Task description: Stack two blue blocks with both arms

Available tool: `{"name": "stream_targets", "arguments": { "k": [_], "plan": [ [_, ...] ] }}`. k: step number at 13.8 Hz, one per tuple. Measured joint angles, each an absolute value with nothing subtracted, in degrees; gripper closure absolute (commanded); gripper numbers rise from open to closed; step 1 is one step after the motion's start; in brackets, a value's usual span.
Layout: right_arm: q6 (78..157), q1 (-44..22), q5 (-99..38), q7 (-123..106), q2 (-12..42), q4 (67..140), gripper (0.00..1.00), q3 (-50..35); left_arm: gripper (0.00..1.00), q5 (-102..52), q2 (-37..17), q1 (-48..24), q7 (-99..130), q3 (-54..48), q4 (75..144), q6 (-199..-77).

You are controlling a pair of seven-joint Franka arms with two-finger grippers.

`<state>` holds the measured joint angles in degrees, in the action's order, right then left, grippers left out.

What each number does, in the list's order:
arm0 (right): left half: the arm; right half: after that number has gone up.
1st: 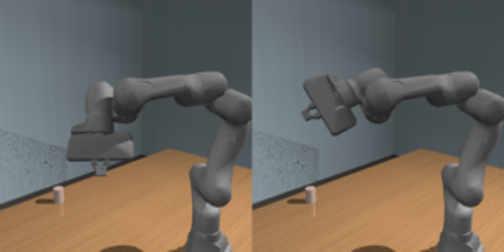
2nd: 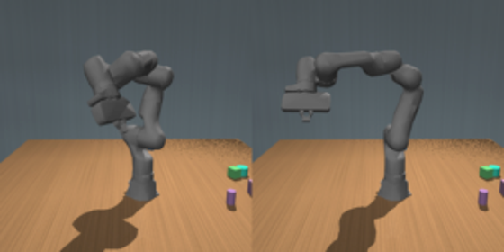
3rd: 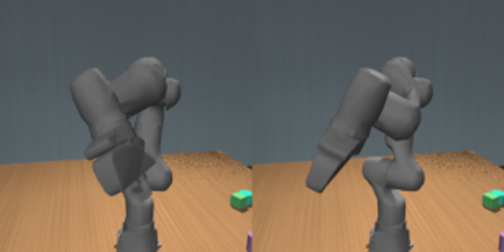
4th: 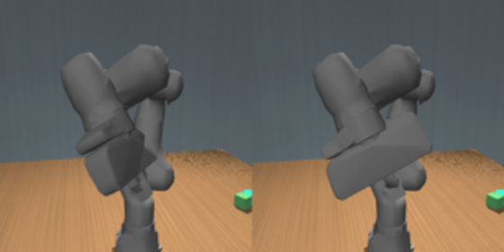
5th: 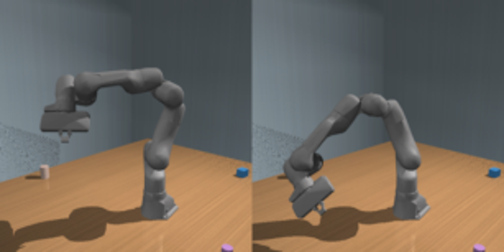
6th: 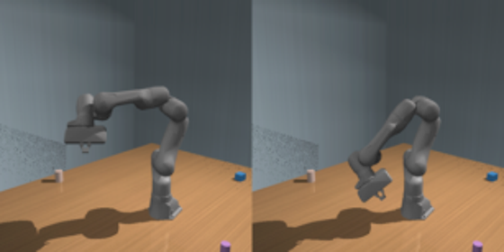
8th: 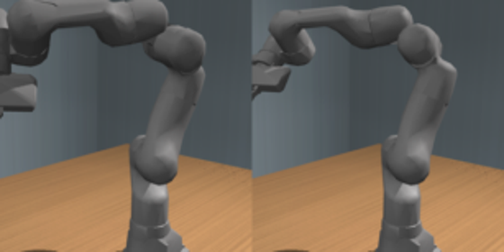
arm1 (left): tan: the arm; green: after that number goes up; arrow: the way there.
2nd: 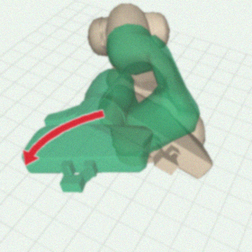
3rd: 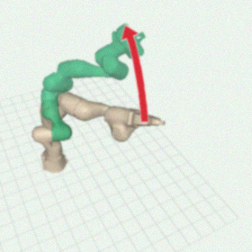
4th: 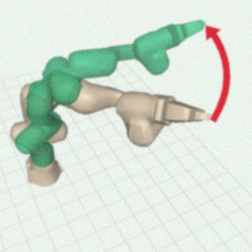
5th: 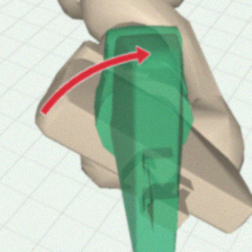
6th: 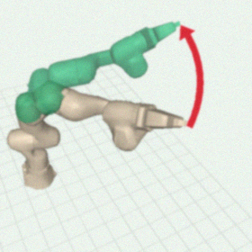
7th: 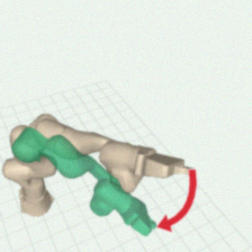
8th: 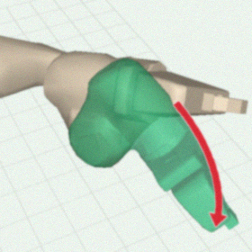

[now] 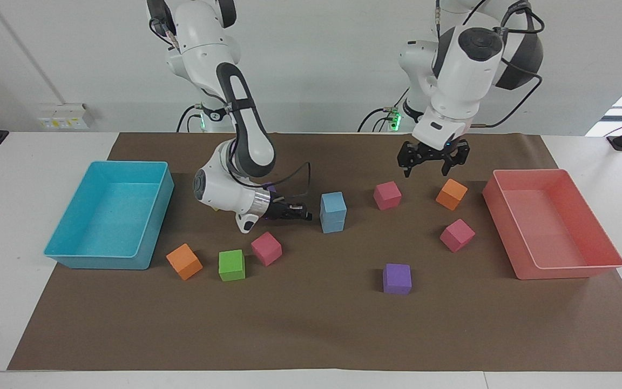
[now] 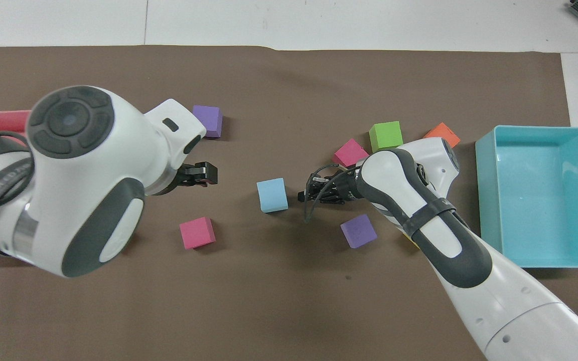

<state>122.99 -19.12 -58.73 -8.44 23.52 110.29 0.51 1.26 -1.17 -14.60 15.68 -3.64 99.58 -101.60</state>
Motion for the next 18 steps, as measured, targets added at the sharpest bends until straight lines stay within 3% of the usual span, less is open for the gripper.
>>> {"name": "stream_targets", "arguments": {
  "k": [1, 3, 4, 5, 10, 18],
  "plan": [
    [122.99, -19.1, -56.83, -7.18, 22.84, 110.17, 0.7, 0.55, 0.0, 1.25, -0.73, -12.57, 12.92, -3.56, 99.59, -101.6],
    [122.99, -19.01, -53.88, -5.29, 21.34, 109.9, 0.35, 0.63, 0.0, 1.23, 0.1, -8.13, 6.37, -3.41, 99.56, -101.6],
    [122.99, -18.95, -52.74, -4.7, 20.59, 109.86, 0.12, 0.71, 0.0, 1.22, 0.51, -6.11, 3.56, -3.3, 99.5, -101.6],
    [122.98, -18.87, -50.73, -3.61, 19.77, 109.79, 0.0, 0.8, 0.0, 1.21, 0.91, -4.14, 0.96, -3.22, 99.31, -101.49],
    [122.85, -18.28, -31.35, 4.32, 13.55, 109.38, 0.0, 1.03, 0.0, -1.01, 2.01, 2.92, -8.82, -2.85, 92.83, -93.37],
    [115.56, -15.62, -4.9, 6.73, 8.46, 101.54, 0.0, 1.21, 0.0, -1.14, -0.23, 3.1, -9.07, -3.24, 85.02, -85.53]
  ]
}}
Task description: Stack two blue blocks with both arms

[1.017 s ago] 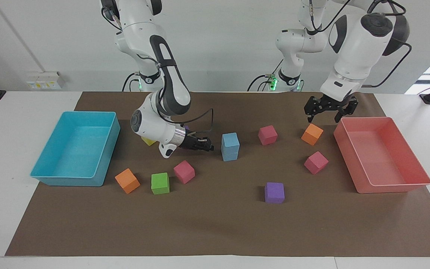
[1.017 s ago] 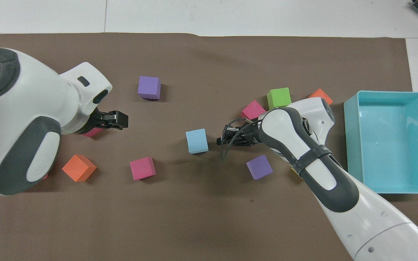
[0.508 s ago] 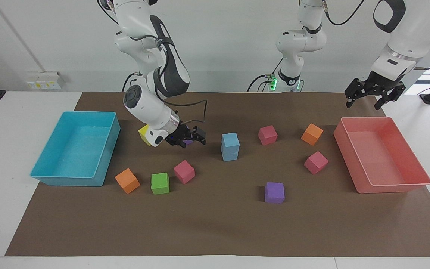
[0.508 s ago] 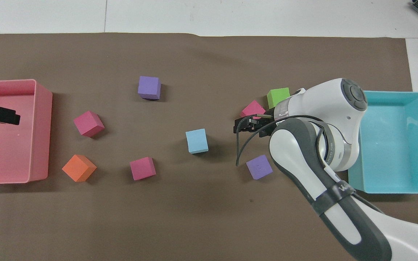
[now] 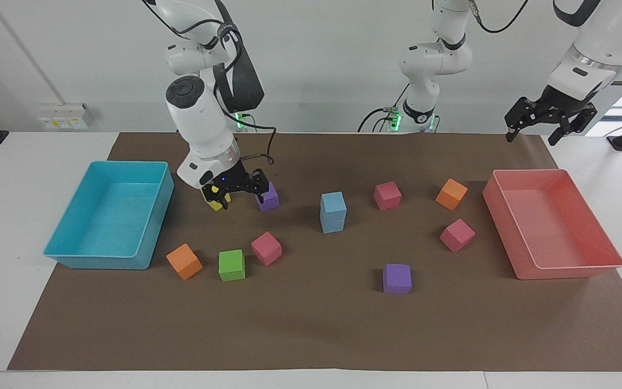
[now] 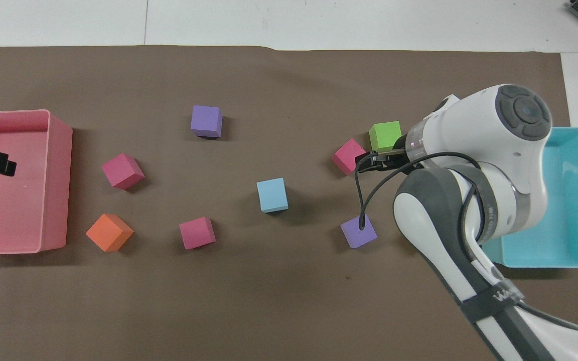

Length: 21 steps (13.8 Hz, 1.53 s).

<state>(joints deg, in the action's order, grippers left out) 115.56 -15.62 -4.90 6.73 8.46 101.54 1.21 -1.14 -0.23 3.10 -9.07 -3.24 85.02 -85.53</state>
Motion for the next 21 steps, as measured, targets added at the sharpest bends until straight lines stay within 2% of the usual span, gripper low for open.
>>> {"name": "stream_targets", "arguments": {
  "k": [5, 10, 16, 21],
  "plan": [
    [111.47, -11.99, -2.69, 6.73, 2.97, 99.99, 0.0, 1.37, 0.0, -1.14, -0.35, 3.26, -7.9, -3.21, 85.02, -85.39],
    [101.45, -7.8, -2.19, 6.73, -1.86, 97.01, 0.0, 1.98, 0.0, -1.14, -0.35, 3.26, -7.09, -3.43, 85.02, -84.21],
    [91.85, -3.47, -1.91, 6.72, -2.59, 91.95, 0.0, 2.18, 0.0, -1.24, -0.35, 2.49, -7.09, -3.43, 85.02, -83.67],
    [88.16, -3.26, -1.91, 6.72, -3.85, 91.96, 0.0, 2.11, 0.0, -1.24, -0.34, -4.34, -7.09, 2.58, 85.02, -83.67]
  ]
}}
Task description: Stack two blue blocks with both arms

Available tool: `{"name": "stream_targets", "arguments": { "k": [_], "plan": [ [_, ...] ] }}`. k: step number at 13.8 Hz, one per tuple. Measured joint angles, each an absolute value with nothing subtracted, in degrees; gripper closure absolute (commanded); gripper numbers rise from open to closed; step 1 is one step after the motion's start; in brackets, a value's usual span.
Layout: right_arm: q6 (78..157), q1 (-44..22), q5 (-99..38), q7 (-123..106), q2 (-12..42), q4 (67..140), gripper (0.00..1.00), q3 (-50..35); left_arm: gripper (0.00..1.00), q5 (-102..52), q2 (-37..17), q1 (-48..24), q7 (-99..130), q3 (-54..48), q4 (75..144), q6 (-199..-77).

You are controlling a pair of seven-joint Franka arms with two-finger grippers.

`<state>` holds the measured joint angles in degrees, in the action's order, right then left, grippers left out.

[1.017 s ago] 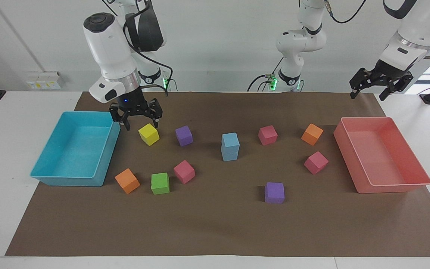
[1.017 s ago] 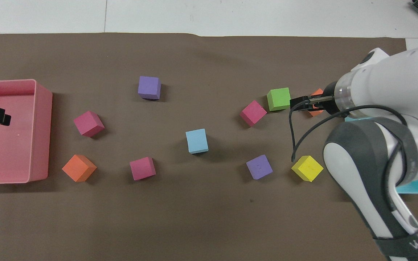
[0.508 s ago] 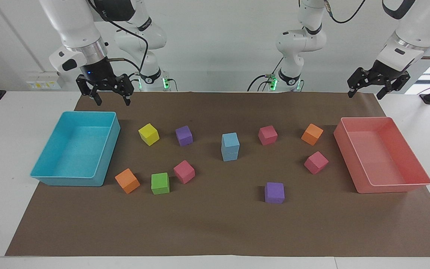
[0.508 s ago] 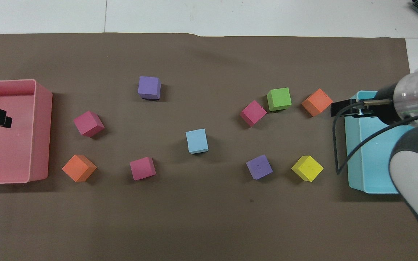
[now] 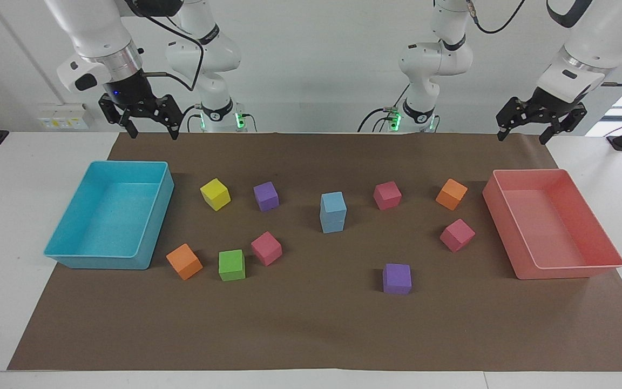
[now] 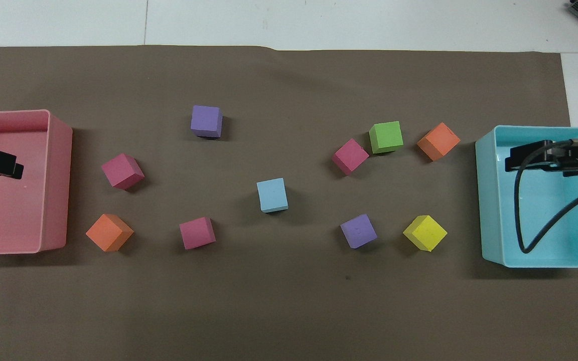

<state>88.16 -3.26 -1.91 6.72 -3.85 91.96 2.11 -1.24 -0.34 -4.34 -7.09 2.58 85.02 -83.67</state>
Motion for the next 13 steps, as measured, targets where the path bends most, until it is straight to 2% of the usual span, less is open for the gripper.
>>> {"name": "stream_targets", "arguments": {
  "k": [13],
  "plan": [
    [87.65, -0.89, -0.79, 2.63, -4.14, 92.86, 0.0, 2.05, 0.0, -1.22, -0.34, -7.28, -7.09, 5.96, 85.02, -83.45]
  ]
}}
